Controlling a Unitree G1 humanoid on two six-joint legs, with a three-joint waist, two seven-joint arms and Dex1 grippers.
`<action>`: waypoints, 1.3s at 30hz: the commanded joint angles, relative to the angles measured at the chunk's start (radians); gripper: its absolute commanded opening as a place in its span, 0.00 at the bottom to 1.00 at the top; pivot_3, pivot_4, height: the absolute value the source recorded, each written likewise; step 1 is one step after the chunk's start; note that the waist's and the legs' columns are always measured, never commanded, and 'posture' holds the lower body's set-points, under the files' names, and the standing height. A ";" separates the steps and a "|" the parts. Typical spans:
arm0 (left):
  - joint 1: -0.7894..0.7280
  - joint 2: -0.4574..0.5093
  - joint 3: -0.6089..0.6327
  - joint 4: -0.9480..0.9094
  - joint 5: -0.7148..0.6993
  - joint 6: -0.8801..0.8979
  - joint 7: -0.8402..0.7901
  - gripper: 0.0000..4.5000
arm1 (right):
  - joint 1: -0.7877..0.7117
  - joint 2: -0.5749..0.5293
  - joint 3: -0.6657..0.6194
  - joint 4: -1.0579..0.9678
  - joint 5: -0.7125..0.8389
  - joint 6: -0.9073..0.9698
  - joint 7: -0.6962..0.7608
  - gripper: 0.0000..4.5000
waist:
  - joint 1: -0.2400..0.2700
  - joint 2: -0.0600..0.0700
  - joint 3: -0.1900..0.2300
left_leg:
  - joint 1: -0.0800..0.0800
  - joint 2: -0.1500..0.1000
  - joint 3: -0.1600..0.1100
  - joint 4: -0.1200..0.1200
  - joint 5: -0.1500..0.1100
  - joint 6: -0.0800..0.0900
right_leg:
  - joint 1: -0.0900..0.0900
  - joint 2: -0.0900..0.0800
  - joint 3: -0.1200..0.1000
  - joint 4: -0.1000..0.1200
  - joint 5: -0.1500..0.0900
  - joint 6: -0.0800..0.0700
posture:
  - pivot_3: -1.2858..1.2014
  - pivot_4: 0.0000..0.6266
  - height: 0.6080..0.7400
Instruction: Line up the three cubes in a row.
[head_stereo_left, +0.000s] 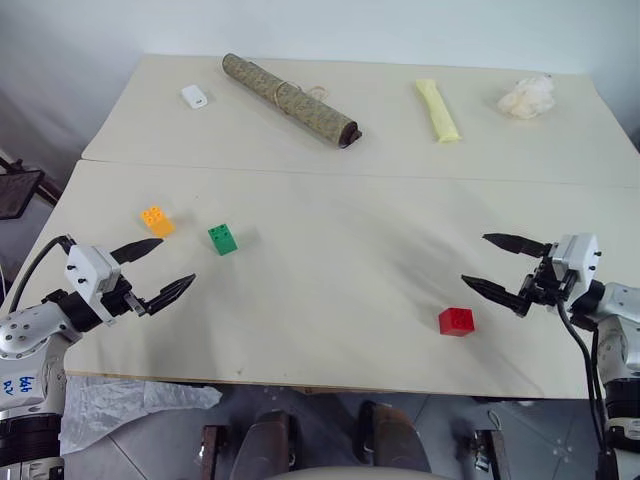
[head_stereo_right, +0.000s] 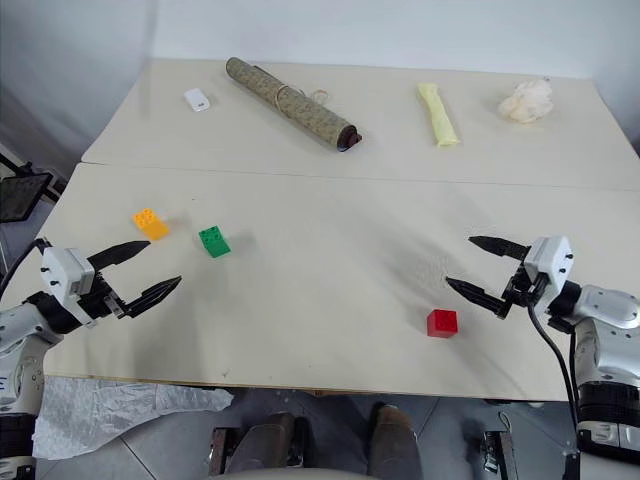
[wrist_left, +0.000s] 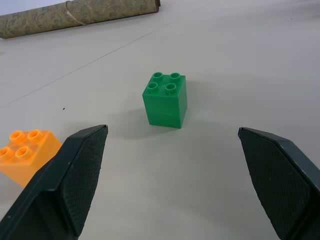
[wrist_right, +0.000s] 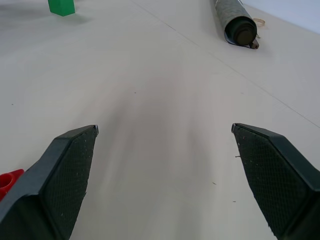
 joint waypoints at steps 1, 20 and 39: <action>0.000 -0.004 0.030 -0.014 -0.022 -0.008 0.008 0.99 | -0.007 -0.001 -0.018 -0.013 0.015 -0.010 -0.005 1.00 | 0.000 0.000 0.000 | 0.000 0.000 0.000 0.000 0.000 0.000 | 0.000 0.000 0.000 0.000 0.000 0.000 | 0.52 0.24 1.00; -0.017 -0.070 -0.332 -0.363 -0.098 0.158 -0.204 0.99 | 0.490 -0.252 -0.490 0.110 0.016 -0.077 0.037 1.00 | 0.018 0.000 0.000 | 0.003 0.000 0.005 -0.001 -0.001 0.001 | 0.000 0.000 0.004 0.000 0.000 0.000 | 0.52 0.24 1.00; -0.007 -0.053 -0.258 -0.296 -0.093 0.142 -0.216 0.99 | 0.302 -0.335 -0.047 -0.455 0.099 0.416 0.065 1.00 | 0.024 0.001 0.000 | 0.007 0.008 0.005 0.001 -0.004 0.002 | -0.001 0.003 0.014 0.000 0.001 0.001 | 0.52 0.24 1.00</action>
